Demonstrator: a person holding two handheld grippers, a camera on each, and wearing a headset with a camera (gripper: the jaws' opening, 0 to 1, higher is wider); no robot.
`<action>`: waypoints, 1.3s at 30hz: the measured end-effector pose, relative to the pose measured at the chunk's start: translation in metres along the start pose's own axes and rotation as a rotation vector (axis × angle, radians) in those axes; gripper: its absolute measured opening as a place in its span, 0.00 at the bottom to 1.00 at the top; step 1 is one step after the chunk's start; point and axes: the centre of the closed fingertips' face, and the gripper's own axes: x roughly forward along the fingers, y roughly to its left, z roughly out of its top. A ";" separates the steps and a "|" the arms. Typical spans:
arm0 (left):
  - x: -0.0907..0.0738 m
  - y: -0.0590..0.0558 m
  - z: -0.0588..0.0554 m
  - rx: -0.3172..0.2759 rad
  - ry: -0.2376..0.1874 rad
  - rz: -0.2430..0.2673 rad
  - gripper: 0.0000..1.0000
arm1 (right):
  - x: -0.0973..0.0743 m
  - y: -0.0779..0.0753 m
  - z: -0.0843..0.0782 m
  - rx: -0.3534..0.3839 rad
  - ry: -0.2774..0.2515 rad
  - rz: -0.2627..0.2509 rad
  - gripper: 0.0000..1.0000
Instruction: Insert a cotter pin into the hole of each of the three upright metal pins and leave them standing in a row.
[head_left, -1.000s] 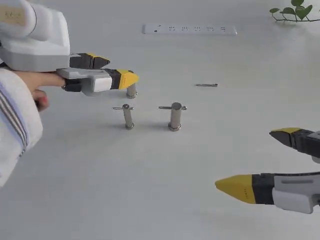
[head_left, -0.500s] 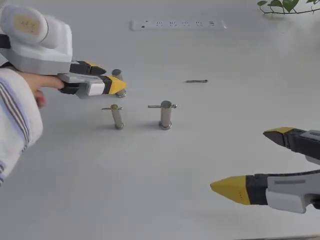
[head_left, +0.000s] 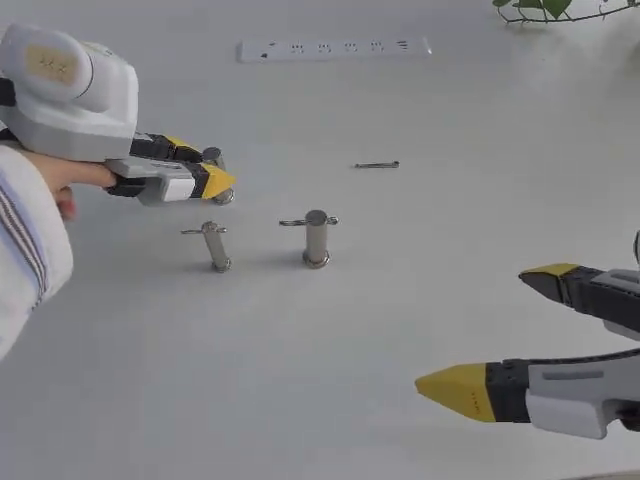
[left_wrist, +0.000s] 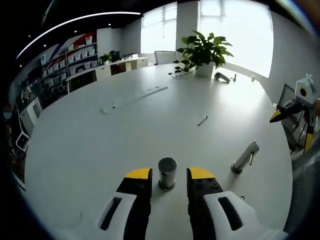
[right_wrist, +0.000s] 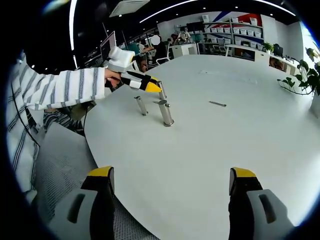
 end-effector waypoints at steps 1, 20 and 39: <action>0.002 0.000 0.000 0.003 0.001 -0.002 0.22 | 0.000 0.000 0.000 0.004 0.000 0.000 0.94; 0.004 0.007 -0.001 0.007 0.021 0.065 0.10 | 0.000 0.001 0.001 0.016 -0.006 0.005 0.93; -0.043 -0.004 0.028 0.058 -0.015 0.104 0.09 | -0.005 0.006 0.012 -0.034 -0.022 0.015 0.93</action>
